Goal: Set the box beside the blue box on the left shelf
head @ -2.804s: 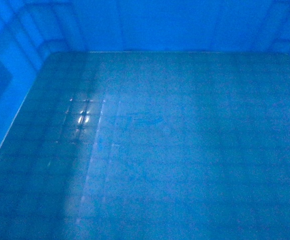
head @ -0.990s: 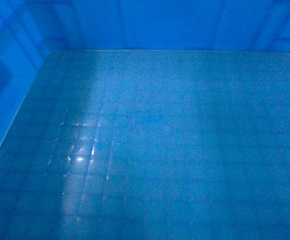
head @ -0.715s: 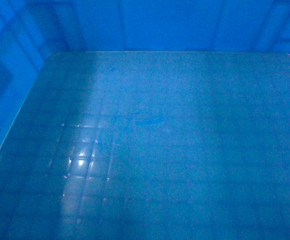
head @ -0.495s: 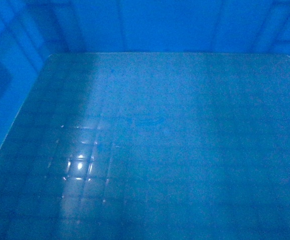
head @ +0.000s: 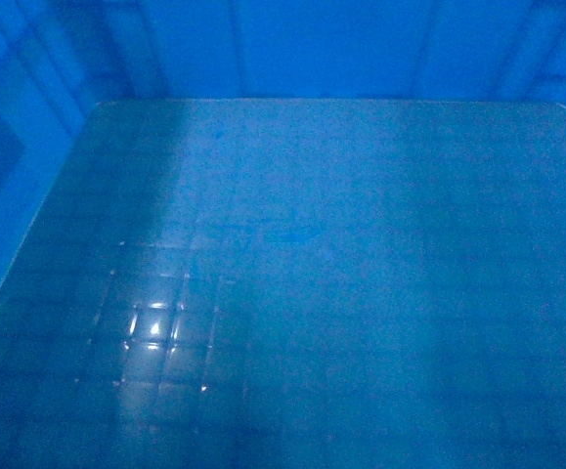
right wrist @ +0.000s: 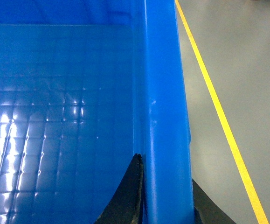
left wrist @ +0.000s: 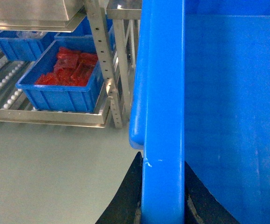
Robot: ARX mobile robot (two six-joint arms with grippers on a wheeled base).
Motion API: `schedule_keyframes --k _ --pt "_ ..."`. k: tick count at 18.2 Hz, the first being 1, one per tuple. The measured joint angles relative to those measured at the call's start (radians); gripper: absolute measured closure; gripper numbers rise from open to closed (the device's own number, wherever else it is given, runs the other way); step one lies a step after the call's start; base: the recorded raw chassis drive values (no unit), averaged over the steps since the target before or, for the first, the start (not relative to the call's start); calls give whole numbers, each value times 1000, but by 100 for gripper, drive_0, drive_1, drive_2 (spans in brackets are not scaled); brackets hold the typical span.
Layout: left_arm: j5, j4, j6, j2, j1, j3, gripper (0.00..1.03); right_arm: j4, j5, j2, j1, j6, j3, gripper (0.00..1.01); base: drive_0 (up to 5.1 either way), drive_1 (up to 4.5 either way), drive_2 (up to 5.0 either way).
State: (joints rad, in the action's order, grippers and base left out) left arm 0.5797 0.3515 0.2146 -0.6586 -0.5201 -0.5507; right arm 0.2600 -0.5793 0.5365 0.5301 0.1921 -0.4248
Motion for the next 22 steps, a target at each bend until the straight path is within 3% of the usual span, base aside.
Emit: schedule_keyframes --k 16,22 --pt "0 -2 -1 -2 1 0 95 -3 0 -2 0 0 0 91 3 408 -402" --pt "0 0 -1 0 1 0 95 0 0 -2 0 1 0 91 -459 179 366"
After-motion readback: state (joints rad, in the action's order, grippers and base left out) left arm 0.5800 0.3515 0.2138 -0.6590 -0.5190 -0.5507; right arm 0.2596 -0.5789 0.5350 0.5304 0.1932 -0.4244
